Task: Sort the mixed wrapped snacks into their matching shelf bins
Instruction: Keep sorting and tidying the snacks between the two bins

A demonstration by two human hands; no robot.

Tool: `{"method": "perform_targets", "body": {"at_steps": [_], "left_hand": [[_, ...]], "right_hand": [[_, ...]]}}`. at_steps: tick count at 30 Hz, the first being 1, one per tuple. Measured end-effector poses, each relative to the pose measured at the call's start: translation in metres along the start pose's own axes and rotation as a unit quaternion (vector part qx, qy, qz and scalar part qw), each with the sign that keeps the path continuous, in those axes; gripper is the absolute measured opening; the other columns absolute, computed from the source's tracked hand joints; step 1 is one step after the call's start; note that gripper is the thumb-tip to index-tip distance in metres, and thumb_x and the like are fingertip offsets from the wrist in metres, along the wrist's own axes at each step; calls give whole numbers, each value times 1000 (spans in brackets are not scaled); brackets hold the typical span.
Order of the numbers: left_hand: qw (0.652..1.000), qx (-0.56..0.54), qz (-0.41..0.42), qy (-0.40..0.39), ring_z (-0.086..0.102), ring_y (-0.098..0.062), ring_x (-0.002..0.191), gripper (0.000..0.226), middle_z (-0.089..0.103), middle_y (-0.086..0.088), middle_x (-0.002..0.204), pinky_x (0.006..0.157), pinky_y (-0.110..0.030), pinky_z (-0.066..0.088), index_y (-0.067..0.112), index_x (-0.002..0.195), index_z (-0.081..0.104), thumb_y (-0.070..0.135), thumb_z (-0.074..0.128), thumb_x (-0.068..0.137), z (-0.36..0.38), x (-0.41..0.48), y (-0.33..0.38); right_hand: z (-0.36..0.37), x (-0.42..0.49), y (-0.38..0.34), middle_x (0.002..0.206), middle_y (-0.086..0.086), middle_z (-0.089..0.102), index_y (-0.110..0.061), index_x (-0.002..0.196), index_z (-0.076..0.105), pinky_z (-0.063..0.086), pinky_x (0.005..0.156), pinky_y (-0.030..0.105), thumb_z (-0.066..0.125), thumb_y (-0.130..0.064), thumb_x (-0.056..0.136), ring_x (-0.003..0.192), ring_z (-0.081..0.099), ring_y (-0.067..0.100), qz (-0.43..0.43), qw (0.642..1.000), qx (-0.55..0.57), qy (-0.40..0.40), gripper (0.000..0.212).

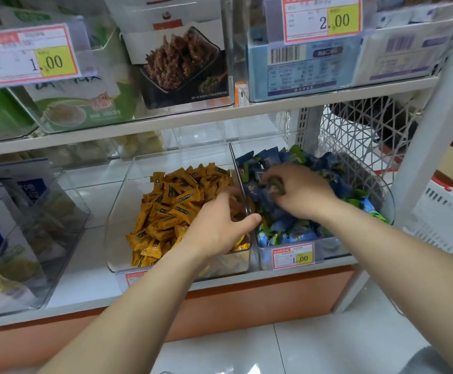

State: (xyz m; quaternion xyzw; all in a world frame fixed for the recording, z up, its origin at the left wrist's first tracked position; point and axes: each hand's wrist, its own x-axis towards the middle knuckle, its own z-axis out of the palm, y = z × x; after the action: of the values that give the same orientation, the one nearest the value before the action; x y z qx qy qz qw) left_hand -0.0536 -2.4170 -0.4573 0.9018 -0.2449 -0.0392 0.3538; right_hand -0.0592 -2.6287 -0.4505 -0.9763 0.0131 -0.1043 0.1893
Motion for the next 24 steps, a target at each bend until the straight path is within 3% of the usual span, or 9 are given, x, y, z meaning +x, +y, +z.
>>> {"method": "perform_targets", "body": {"at_steps": [2,5,8,11,13,16,18,21,24], "left_hand": [[1000,-17,-7,-8,56,6,90,66,61,16,110,68,-7,39,31,137,41,59,67,83,0,1,-3],[1000,-26,-11,-11,55,6,92,67,61,16,110,67,-8,38,31,137,41,60,67,83,0,2,-5],[1000,-25,-10,-15,54,9,90,67,58,22,102,64,-6,41,31,136,42,60,68,82,-1,3,-6],[1000,-19,-4,-15,53,11,90,66,59,23,101,65,-5,40,29,136,43,60,68,82,-2,4,-7],[1000,-22,-5,-15,54,8,92,65,61,19,106,67,-7,39,29,136,44,59,68,83,-2,4,-8],[999,-37,-15,-20,57,3,94,62,62,17,108,71,-10,41,28,133,45,57,68,84,0,4,-9],[998,-50,-21,-23,58,1,96,61,62,17,107,74,-14,44,27,133,47,56,68,84,0,4,-10],[998,-57,-24,-29,58,4,94,59,61,19,104,76,-16,48,27,132,48,55,69,84,-1,2,-9],[997,-67,-28,-32,62,-1,97,58,64,15,106,87,-29,54,25,131,50,53,69,85,-1,1,-7]], "right_hand": [[-5,0,13,125,-10,54,-43,119,58,47,73,33,59,-28,92,106,57,20,39,998,-44,32,30],[-4,-7,16,131,3,47,-34,128,60,48,86,38,60,-28,92,120,46,29,79,982,-159,68,37],[-2,-5,-4,117,3,56,-25,116,66,46,79,34,62,-26,88,109,52,25,-28,988,-73,131,29],[12,-6,-22,103,-1,67,-25,107,68,52,75,32,63,-22,87,94,63,20,-69,995,61,-33,21],[29,-8,-22,99,-1,62,-25,110,65,50,71,32,62,-30,89,93,62,23,-61,991,-3,-118,22],[44,-5,-18,94,-3,48,-28,118,59,40,61,30,58,-40,89,85,53,22,-53,986,-71,-143,31],[47,0,-19,94,-4,53,-27,116,58,33,54,27,61,-40,86,80,51,19,-48,983,-63,-168,33],[46,3,-15,86,-6,59,-29,104,59,32,51,25,67,-37,81,76,54,19,-50,977,-46,-201,25],[42,3,-10,72,-12,57,-35,84,62,33,51,23,72,-35,78,73,57,16,-31,982,-13,-188,11]]}}
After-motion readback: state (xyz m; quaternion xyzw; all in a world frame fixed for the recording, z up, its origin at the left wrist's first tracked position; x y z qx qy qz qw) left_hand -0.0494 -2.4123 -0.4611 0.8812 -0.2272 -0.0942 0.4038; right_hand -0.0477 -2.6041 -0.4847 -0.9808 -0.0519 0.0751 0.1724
